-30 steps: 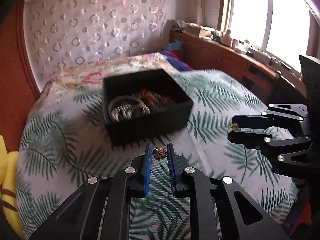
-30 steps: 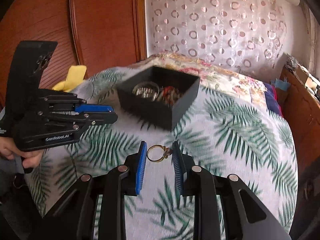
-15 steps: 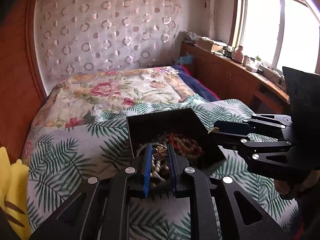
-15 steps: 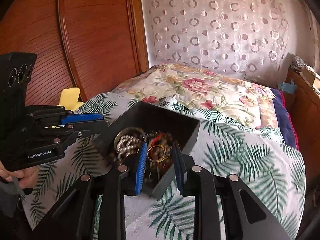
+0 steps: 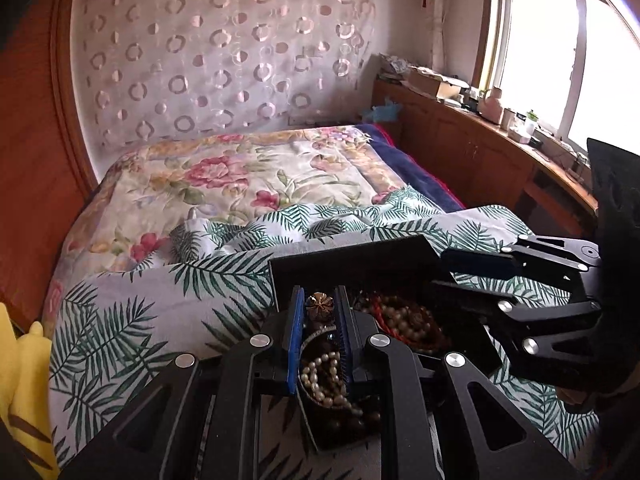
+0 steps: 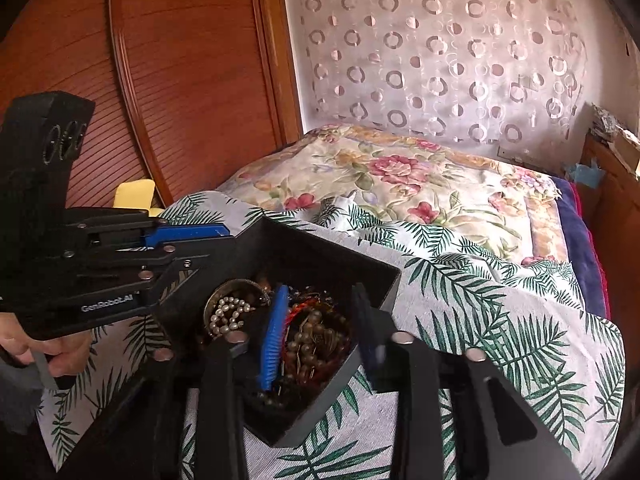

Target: Organize jewelry

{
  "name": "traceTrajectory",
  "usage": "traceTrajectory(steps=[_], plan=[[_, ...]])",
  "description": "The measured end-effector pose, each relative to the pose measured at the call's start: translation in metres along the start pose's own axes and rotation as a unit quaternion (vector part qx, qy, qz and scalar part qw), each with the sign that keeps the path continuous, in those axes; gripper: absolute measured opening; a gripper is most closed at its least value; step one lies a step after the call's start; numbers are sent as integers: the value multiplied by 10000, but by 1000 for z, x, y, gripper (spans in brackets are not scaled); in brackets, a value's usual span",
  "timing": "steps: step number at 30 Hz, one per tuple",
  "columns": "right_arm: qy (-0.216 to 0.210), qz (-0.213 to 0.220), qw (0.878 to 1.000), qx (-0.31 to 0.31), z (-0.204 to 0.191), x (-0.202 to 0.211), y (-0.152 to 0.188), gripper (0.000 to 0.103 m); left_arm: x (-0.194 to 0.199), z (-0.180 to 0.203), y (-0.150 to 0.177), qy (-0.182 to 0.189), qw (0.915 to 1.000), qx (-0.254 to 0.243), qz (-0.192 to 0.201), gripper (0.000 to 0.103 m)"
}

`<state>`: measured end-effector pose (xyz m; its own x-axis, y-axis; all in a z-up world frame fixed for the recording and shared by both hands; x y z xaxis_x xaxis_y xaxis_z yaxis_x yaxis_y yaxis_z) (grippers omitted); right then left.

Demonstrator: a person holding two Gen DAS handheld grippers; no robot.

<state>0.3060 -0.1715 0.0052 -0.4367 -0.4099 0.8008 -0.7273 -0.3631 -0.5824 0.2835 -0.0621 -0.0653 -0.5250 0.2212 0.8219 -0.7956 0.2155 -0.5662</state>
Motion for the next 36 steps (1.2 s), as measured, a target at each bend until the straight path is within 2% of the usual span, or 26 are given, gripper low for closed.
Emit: traceTrajectory(steps=[3,6,8,10,14,15,16,21,23,26,30,36], plan=[[27,25,10000,-13,2,3,-1,45,-1,-1,-2,-35,10000,4,47,17],[76,86,9999,-117,3,13,4,45,3,1,0,-63,9999,10,129,47],[125,155,9996,-215,3,24,10,46,8,1,3,-44,9998,6,200,54],[222,241,9990,-314,2,36,19,52,16,2,7,-120,9996,47,264,71],[429,389,9970,-517,-5,59,40,59,39,8,25,-374,9982,92,450,81],[463,417,9965,-558,-5,63,43,61,44,10,30,-421,9979,108,488,90],[505,474,9957,-618,-8,71,50,65,53,11,37,-482,9972,126,567,93],[773,792,9906,-810,-23,105,75,80,83,16,65,-632,9950,301,705,95],[844,913,9886,-854,-29,118,84,90,94,18,76,-695,9943,349,730,95],[968,1100,9849,-924,-39,136,96,99,113,22,92,-878,9917,416,843,95],[1105,1259,9791,-1152,-46,156,112,101,134,24,110,-995,9889,486,989,95],[1171,1295,9766,-1259,-55,162,130,101,150,23,134,-1098,9863,599,1075,95]])
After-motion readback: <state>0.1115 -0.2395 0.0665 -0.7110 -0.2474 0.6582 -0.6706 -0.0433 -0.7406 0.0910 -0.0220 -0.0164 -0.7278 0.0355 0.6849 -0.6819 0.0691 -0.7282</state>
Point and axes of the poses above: each gripper's, at about its wrist camera, not at the fingertips, and x roughly against the way its jaws point, z to its right, y to its underside, the point moved 4 cm from there along -x, roughly the way its jaws point, and after that the axes turned 13 degrees about -z, right-handed, at the moved point
